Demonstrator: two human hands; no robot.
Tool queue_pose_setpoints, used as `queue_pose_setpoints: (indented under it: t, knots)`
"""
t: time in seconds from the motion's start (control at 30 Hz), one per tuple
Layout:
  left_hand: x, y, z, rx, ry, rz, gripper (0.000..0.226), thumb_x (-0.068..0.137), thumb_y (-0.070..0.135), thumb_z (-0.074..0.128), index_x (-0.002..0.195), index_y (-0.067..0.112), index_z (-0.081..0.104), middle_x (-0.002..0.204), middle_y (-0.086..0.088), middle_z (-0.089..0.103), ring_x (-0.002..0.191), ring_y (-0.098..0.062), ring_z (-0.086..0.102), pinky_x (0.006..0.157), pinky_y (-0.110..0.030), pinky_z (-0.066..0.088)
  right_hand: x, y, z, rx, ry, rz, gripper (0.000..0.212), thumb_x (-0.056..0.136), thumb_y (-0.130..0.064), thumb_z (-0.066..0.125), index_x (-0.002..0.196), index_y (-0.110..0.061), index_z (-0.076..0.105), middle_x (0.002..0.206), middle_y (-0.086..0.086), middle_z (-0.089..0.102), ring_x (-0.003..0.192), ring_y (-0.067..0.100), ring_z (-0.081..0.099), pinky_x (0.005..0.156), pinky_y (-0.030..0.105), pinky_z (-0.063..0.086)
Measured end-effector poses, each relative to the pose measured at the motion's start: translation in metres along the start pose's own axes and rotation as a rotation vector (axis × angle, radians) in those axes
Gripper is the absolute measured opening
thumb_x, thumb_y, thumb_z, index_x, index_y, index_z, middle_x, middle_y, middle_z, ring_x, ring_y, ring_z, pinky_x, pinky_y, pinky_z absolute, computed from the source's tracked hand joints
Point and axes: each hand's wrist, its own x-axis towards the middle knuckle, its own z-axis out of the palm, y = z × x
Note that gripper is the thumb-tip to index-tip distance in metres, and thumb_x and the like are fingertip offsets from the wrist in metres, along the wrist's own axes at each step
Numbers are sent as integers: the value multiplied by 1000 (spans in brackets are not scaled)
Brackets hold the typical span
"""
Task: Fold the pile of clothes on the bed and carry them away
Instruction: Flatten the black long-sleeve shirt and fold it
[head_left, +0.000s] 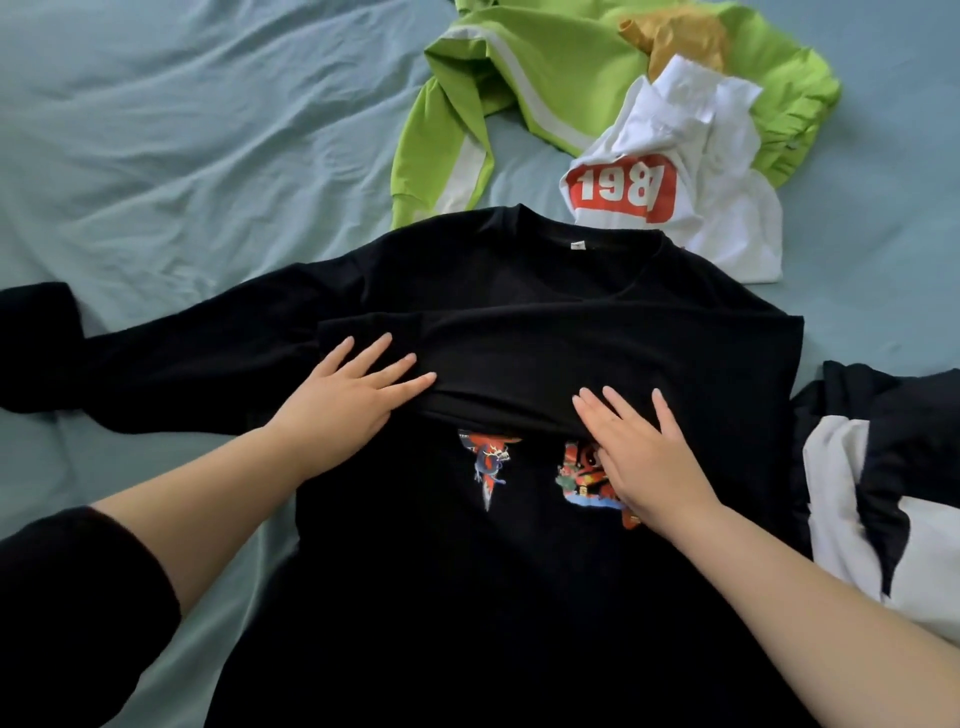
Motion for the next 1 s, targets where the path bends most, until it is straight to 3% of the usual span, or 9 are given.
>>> queue_pose_setpoints:
  t: [0.13, 0.23, 0.33, 0.5, 0.67, 0.8, 0.87, 0.93, 1.0]
  knots:
    - [-1, 8, -1, -110, -46, -27, 61, 98, 47, 24, 148, 47, -12, 162, 10, -6, 147, -18, -19, 116, -45, -15, -6, -8, -1, 58, -130, 81, 66, 96, -58, 14, 150, -28, -6, 160, -12, -7, 148, 10, -8, 119, 50, -3]
    - [-15, 5, -4, -275, 3, -151, 65, 90, 70, 13, 146, 51, -14, 161, 9, -14, 145, -14, -23, 114, -46, -18, 1, -47, -16, 116, -108, 97, 72, 88, -73, 0, 148, -36, -16, 156, -12, -20, 146, 10, -18, 116, 49, -14]
    - [-41, -21, 1, -447, 42, -424, 62, 92, 67, 13, 147, 51, -8, 162, 8, -10, 148, -15, -16, 117, -46, -10, 22, -105, -32, 208, -65, 11, 70, 87, -74, -3, 147, -42, -19, 156, -12, -21, 145, 11, -20, 114, 48, -17]
    - [-107, -110, 17, -534, -81, -787, 56, 99, 57, 18, 152, 41, 12, 163, 1, 1, 150, -20, -6, 119, -43, -3, 85, -213, -54, 216, -21, -88, 72, 84, -74, -2, 145, -41, -22, 154, -5, -29, 142, 15, -28, 111, 47, -22]
    - [-150, -190, 20, -376, -36, -816, 47, 103, 34, 28, 150, 38, 26, 162, 6, 10, 149, -18, 2, 118, -45, 2, 141, -272, -53, 248, -262, -20, 87, 78, -84, 11, 144, -41, -25, 149, -1, -40, 140, 26, -35, 110, 54, -20]
    - [-165, -240, 24, -379, -71, -814, 72, 92, 5, 41, 152, 37, 16, 163, 10, 6, 149, -22, 4, 119, -43, 11, 151, -277, -44, 185, -341, 10, 93, 69, -88, 6, 135, -39, -37, 140, -1, -48, 139, 29, -36, 111, 57, -16]
    - [-170, -254, 30, -270, -154, -758, 76, 92, 6, 47, 151, 38, 13, 163, 9, 1, 149, -23, 2, 120, -46, 10, 154, -278, -45, 182, -372, 11, 92, 64, -89, 2, 130, -41, -41, 138, -2, -49, 139, 28, -36, 112, 57, -15]
    - [-173, -266, 34, -246, -137, -755, 61, 90, 16, 53, 144, 36, 31, 161, 7, 15, 149, -23, 7, 118, -50, 10, 157, -280, -46, 172, -399, 12, 90, 62, -90, 1, 125, -44, -45, 137, -3, -51, 139, 28, -37, 112, 56, -16]
    - [-177, -277, 29, -408, 3, -828, 32, 85, 26, 57, 117, 27, 56, 138, 0, 51, 137, -27, 36, 109, -46, 28, 158, -282, -47, 151, -406, 18, 89, 63, -90, 1, 123, -44, -47, 135, -3, -53, 138, 29, -37, 111, 56, -16]
